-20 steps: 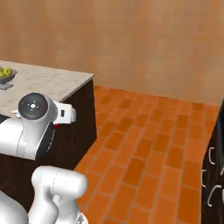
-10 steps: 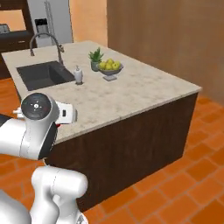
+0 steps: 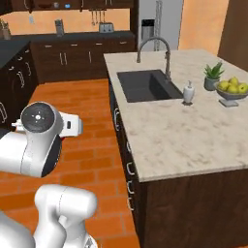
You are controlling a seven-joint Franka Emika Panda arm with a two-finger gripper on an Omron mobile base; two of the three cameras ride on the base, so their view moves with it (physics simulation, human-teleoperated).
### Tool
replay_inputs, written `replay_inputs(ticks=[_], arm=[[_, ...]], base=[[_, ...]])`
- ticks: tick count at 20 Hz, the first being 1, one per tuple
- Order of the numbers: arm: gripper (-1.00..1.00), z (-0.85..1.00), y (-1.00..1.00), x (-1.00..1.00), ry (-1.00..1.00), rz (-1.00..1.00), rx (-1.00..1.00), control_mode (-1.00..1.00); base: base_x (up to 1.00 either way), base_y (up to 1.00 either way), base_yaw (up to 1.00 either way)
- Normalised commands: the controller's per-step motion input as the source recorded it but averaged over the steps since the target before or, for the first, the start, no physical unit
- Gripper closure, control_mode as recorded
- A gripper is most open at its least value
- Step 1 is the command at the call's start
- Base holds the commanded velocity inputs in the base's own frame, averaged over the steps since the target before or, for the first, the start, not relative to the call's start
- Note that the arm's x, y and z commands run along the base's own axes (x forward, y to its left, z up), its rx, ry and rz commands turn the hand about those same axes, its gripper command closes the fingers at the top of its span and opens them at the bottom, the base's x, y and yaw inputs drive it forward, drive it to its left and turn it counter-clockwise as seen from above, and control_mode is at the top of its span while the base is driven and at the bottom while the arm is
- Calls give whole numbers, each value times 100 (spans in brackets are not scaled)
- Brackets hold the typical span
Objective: Gather all objects into one cabinet and sort the glasses and bowls to opposite sides.
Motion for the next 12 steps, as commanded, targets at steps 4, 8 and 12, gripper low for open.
replay_inputs(ticks=[4,8,12], arm=[[100,0,0,0,0,0,0,100],[100,0,0,0,0,0,0,100],[100,0,0,0,0,0,0,100]], base=[[81,100,35],[100,94,27],[100,32,31]])
